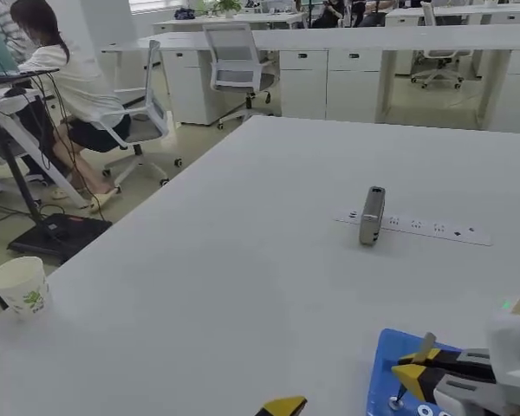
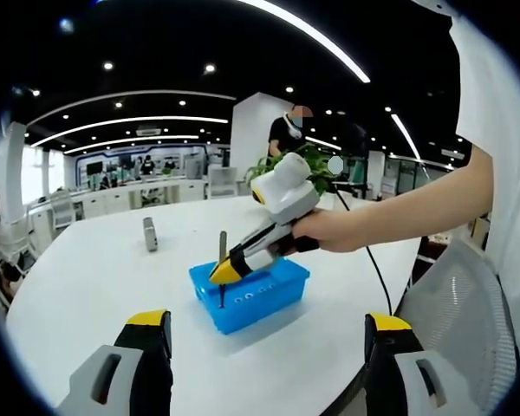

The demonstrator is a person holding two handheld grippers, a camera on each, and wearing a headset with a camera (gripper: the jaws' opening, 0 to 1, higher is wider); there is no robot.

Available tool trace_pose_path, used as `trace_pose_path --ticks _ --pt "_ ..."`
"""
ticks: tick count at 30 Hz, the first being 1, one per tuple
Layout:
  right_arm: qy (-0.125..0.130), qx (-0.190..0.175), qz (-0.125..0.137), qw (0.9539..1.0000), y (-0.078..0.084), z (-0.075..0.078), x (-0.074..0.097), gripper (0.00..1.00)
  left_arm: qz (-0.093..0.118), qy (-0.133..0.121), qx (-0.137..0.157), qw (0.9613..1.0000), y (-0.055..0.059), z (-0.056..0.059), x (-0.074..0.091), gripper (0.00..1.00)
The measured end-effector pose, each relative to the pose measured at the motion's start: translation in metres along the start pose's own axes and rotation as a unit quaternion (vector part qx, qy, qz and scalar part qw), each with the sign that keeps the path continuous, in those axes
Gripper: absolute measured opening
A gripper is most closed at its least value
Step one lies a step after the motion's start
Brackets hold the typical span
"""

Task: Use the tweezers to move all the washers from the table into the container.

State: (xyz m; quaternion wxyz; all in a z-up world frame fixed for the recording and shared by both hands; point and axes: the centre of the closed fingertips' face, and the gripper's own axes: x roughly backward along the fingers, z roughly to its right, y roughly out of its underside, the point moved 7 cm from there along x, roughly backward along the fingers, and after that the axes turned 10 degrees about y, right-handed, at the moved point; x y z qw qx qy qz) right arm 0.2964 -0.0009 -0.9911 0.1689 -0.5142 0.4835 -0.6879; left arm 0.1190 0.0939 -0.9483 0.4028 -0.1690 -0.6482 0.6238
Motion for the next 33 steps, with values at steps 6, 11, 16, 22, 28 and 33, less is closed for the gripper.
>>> trace_pose_path --ticks 6,11,16,22,28,33 --pt "0.002 -0.015 0.003 0.9999 0.001 0.000 0.000 0.03 -0.005 0.002 -0.001 1.0000 0.001 0.000 0.000 0.94" --pt "0.005 -0.031 0.005 0.9995 0.002 0.002 0.002 0.04 -0.001 0.004 0.000 1.0000 0.000 0.001 0.000 0.94" --pt "0.007 -0.035 0.007 0.9993 0.002 0.001 0.005 0.04 0.001 0.006 0.002 1.0000 0.000 0.001 -0.001 0.94" --pt "0.011 -0.039 0.015 0.9991 -0.001 0.002 0.008 0.03 -0.003 0.008 0.001 1.0000 0.001 0.002 -0.001 0.94" --pt "0.017 -0.043 0.024 0.9986 -0.003 0.004 0.013 0.03 -0.006 0.006 0.000 1.0000 0.001 0.001 0.000 0.93" --pt "0.017 -0.044 0.031 0.9984 -0.004 0.002 0.019 0.03 0.010 0.002 0.006 0.9999 -0.002 0.000 0.001 0.94"
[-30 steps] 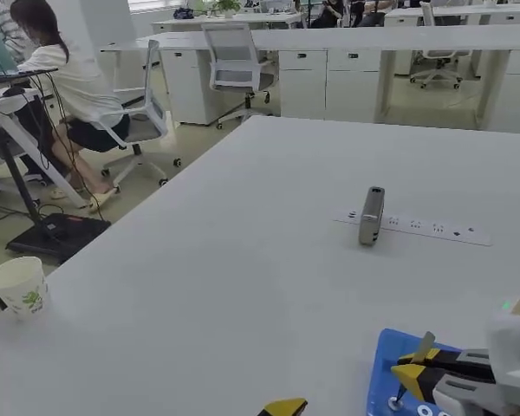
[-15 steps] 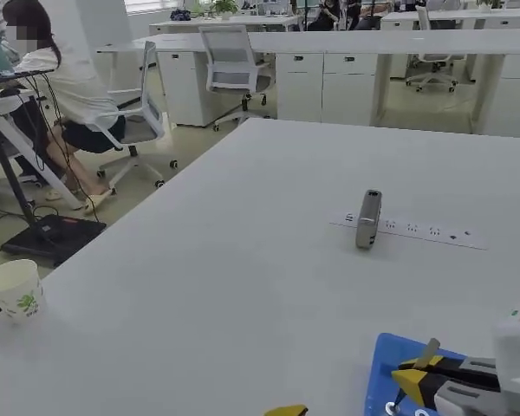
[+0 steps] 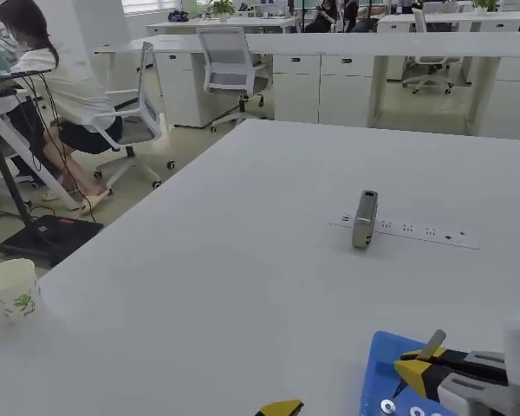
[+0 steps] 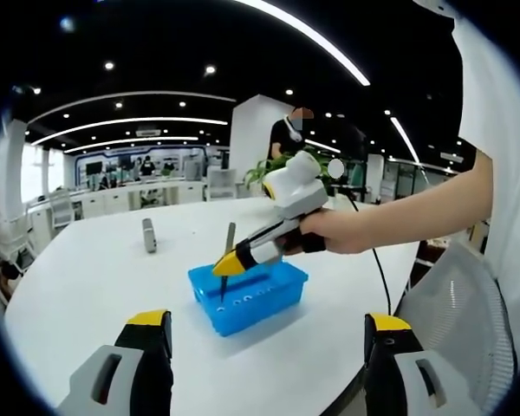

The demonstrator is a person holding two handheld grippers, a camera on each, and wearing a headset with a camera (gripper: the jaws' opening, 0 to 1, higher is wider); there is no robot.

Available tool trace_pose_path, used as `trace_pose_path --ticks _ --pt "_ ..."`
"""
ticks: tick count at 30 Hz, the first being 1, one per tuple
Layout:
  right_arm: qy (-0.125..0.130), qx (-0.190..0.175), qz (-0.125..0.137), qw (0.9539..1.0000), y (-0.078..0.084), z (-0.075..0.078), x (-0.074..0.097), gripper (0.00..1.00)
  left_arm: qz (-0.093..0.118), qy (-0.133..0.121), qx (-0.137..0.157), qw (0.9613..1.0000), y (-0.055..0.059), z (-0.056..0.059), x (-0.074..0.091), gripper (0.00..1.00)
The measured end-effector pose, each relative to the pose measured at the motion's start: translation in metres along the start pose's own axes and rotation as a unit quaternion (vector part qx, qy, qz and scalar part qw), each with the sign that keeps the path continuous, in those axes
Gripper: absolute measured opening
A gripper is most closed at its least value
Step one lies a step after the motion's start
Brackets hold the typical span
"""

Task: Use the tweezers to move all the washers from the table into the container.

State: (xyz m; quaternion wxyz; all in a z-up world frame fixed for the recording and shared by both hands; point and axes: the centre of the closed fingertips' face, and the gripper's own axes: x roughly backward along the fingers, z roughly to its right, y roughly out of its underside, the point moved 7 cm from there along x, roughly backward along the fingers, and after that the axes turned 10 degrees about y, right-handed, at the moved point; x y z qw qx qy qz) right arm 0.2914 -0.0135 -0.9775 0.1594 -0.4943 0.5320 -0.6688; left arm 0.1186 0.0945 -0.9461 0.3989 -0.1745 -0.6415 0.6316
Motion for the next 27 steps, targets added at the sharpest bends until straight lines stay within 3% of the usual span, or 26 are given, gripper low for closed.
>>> trace_pose_path --ticks 5,8,16,20,23,27 --pt "0.003 0.000 0.007 1.0000 0.000 0.000 0.009 0.03 -0.002 -0.002 -0.001 1.0000 0.000 0.000 0.000 0.94" --pt "-0.003 -0.036 0.031 0.9988 -0.006 0.000 0.017 0.03 -0.006 -0.003 0.000 1.0000 0.001 0.000 0.000 0.93" --pt "-0.004 -0.043 0.062 0.9972 -0.015 -0.003 0.034 0.03 -0.003 0.006 0.007 1.0000 0.001 0.001 -0.001 0.93" --pt "-0.010 -0.042 0.079 0.9960 -0.018 -0.015 0.046 0.03 -0.008 0.004 0.009 0.9999 0.002 0.001 -0.001 0.92" --pt "-0.016 -0.044 0.084 0.9953 -0.018 -0.022 0.052 0.03 -0.010 0.003 -0.005 0.9999 0.001 0.002 0.000 0.83" --pt "-0.023 -0.040 0.090 0.9949 -0.016 -0.032 0.061 0.03 -0.013 0.009 0.000 0.9999 0.002 0.002 -0.001 0.80"
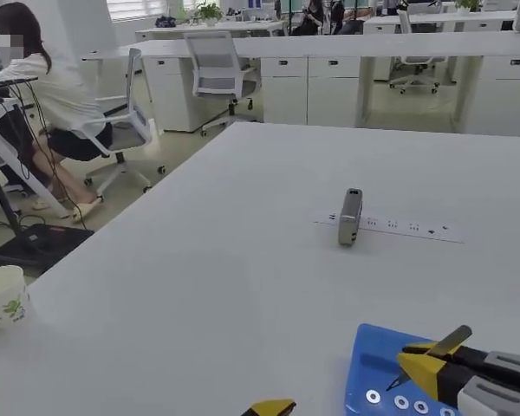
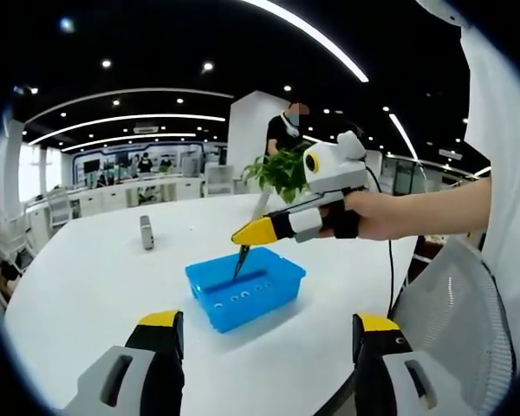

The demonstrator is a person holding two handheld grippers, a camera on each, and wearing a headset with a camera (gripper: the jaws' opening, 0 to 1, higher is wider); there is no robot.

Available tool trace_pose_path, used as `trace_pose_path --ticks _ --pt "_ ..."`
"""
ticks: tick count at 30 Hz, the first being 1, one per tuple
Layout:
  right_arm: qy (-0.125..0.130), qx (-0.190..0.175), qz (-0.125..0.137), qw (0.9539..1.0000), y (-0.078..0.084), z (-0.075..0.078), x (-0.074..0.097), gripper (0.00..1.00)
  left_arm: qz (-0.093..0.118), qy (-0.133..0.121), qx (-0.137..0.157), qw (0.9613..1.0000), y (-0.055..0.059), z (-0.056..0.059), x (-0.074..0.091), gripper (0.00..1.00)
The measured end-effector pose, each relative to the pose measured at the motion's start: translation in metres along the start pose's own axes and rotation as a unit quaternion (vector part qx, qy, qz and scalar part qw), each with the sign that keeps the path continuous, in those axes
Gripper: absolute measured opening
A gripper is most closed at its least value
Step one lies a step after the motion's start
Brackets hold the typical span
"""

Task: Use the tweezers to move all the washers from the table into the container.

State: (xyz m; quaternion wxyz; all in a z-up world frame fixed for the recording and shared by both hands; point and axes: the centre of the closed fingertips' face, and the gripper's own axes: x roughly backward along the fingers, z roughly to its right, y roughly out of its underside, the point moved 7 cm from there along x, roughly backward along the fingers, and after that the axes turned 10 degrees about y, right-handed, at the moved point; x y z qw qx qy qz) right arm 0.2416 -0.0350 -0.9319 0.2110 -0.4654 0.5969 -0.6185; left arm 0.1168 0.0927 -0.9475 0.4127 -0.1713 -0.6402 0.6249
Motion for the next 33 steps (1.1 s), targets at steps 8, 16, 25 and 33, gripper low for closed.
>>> trace_pose_path --ticks 8,16,25,33 --pt "-0.017 0.001 -0.008 0.9998 0.013 -0.017 0.019 0.03 -0.010 0.015 -0.008 0.9998 0.000 0.003 0.000 0.70" --pt "-0.034 0.023 -0.026 0.9988 0.031 -0.027 0.044 0.03 -0.063 0.089 -0.005 0.9940 0.010 0.017 -0.004 0.59" --pt "-0.051 0.041 -0.052 0.9965 0.051 -0.031 0.063 0.03 -0.096 0.160 -0.006 0.9824 -0.004 0.031 -0.011 0.37" --pt "-0.072 0.088 -0.092 0.9893 0.071 -0.042 0.065 0.03 -0.113 0.213 -0.062 0.9684 -0.035 0.037 -0.026 0.04"
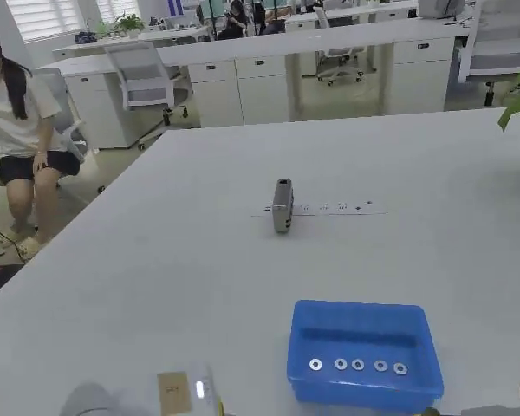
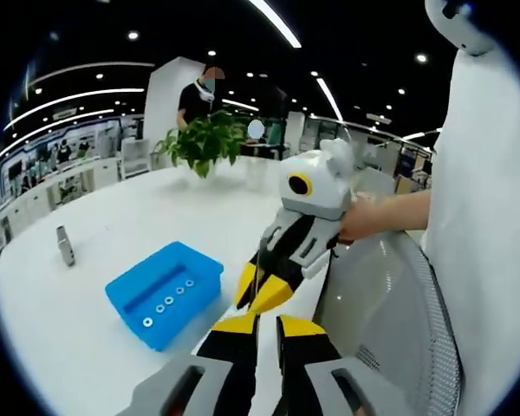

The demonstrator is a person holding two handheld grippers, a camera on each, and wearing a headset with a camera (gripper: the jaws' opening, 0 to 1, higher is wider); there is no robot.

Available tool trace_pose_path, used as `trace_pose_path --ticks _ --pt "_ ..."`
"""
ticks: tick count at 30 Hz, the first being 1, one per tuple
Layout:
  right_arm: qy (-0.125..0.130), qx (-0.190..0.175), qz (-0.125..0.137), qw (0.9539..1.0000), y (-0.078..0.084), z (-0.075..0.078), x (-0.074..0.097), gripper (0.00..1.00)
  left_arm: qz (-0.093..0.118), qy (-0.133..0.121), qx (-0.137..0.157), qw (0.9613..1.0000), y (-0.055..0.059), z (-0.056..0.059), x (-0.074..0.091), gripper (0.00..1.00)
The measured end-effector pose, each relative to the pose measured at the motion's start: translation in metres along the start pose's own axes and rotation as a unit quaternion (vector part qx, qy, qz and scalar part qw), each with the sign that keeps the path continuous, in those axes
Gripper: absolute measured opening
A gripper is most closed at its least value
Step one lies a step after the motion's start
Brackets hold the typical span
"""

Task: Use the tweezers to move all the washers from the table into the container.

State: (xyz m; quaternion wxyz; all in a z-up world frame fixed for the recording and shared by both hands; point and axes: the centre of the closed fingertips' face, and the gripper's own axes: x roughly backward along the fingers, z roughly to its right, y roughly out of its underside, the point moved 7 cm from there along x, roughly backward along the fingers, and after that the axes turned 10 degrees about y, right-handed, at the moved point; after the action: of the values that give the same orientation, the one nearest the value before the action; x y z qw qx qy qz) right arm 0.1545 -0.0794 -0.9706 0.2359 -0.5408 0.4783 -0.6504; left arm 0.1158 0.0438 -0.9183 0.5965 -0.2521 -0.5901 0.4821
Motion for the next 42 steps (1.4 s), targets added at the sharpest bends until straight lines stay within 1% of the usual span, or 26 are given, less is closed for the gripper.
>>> trace_pose_path --ticks 2,3,6,7,8,9,11,12,15,17,20,23,25,28,30,35,36,37,39,42 --pt "-0.005 0.028 -0.023 0.9993 0.006 -0.004 -0.002 0.03 -0.004 0.004 -0.008 1.0000 -0.007 -0.002 -0.003 0.02" --pt "-0.005 0.049 -0.036 0.9982 0.009 -0.006 -0.004 0.03 -0.004 0.008 -0.011 0.9999 -0.010 -0.004 -0.004 0.02" --pt "-0.007 0.080 -0.058 0.9951 0.015 -0.010 -0.007 0.03 -0.008 0.018 -0.015 0.9997 -0.017 -0.009 -0.006 0.02" --pt "-0.009 0.083 -0.059 0.9948 0.016 -0.011 -0.008 0.03 -0.011 0.022 -0.015 0.9996 -0.019 -0.009 -0.006 0.03" --pt "-0.012 0.083 -0.059 0.9947 0.017 -0.012 -0.009 0.03 -0.018 0.029 -0.024 0.9991 -0.020 -0.010 -0.007 0.05" --pt "-0.014 0.085 -0.061 0.9944 0.018 -0.012 -0.009 0.03 -0.028 0.039 -0.038 0.9981 -0.021 -0.009 -0.008 0.06" --pt "-0.014 0.092 -0.063 0.9936 0.018 -0.013 -0.009 0.03 -0.046 0.060 -0.051 0.9958 -0.022 -0.006 -0.010 0.09" --pt "-0.014 0.095 -0.063 0.9933 0.018 -0.014 -0.009 0.03 -0.050 0.066 -0.057 0.9949 -0.022 -0.005 -0.011 0.10" --pt "-0.018 0.105 -0.063 0.9923 0.017 -0.015 -0.010 0.03 -0.060 0.078 -0.057 0.9935 -0.024 -0.002 -0.015 0.11" --pt "-0.018 0.116 -0.064 0.9910 0.017 -0.016 -0.010 0.03 -0.070 0.085 -0.060 0.9921 -0.023 -0.001 -0.019 0.13" --pt "-0.018 0.119 -0.063 0.9907 0.016 -0.017 -0.010 0.03 -0.095 0.099 -0.068 0.9882 -0.021 0.001 -0.024 0.16" --pt "-0.020 0.130 -0.063 0.9894 0.016 -0.018 -0.010 0.03 -0.103 0.107 -0.075 0.9861 -0.023 0.002 -0.029 0.11" --pt "-0.023 0.132 -0.062 0.9891 0.016 -0.019 -0.010 0.03 -0.104 0.109 -0.078 0.9854 -0.025 0.002 -0.031 0.07" --pt "-0.023 0.135 -0.060 0.9887 0.015 -0.020 -0.010 0.03 -0.107 0.111 -0.078 0.9850 -0.028 0.001 -0.034 0.04" --pt "-0.021 0.138 -0.058 0.9885 0.014 -0.020 -0.010 0.03 -0.114 0.109 -0.086 0.9837 -0.028 0.000 -0.035 0.02" --pt "-0.025 0.150 -0.059 0.9866 0.014 -0.022 -0.010 0.03 -0.123 0.105 -0.091 0.9826 -0.030 -0.004 -0.036 0.04" --pt "-0.025 0.151 -0.059 0.9865 0.014 -0.022 -0.010 0.03 -0.127 0.106 -0.092 0.9819 -0.030 -0.004 -0.037 0.06" --pt "-0.025 0.152 -0.059 0.9863 0.014 -0.022 -0.010 0.02 -0.136 0.108 -0.097 0.9800 -0.029 -0.005 -0.037 0.06" --pt "-0.025 0.153 -0.059 0.9862 0.014 -0.022 -0.010 0.02 -0.140 0.113 -0.103 0.9782 -0.029 -0.003 -0.038 0.06" --pt "-0.023 0.154 -0.058 0.9861 0.013 -0.021 -0.009 0.03 -0.142 0.119 -0.106 0.9770 -0.030 -0.001 -0.041 0.05"
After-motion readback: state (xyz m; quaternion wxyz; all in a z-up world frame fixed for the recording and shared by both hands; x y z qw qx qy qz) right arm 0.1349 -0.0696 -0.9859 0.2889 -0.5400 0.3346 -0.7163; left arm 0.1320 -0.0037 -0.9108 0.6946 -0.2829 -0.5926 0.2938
